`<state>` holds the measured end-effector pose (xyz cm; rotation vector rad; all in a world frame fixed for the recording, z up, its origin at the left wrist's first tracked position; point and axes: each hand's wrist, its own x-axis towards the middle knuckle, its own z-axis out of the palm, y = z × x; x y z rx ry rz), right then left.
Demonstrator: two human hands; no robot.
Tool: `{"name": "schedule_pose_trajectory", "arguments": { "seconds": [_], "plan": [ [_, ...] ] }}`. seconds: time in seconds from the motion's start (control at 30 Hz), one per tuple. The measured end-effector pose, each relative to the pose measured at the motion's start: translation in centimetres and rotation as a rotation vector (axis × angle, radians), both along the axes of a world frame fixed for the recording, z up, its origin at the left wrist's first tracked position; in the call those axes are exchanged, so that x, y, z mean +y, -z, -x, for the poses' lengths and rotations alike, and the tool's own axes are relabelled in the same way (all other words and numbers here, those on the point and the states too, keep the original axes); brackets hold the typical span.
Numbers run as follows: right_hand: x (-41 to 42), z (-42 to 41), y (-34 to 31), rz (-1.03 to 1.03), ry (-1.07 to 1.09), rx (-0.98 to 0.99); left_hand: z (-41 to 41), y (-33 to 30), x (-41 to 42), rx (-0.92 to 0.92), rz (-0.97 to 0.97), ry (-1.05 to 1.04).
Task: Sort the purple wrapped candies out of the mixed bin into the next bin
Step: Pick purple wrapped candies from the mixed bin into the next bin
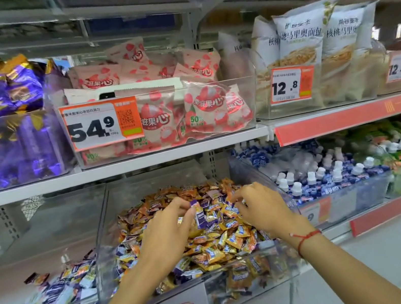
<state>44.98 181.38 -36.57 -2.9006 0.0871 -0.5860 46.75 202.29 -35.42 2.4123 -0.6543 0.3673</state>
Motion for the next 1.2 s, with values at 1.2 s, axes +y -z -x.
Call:
{"name": "schedule_pose_trajectory", "arguments": {
  "seconds": [1.2],
  "plan": [
    [5.9, 4.4, -3.9, -1.067, -0.334, 0.12, 4.9, 0.2, 4.7, 0.095, 0.487, 0.031]
  ]
}}
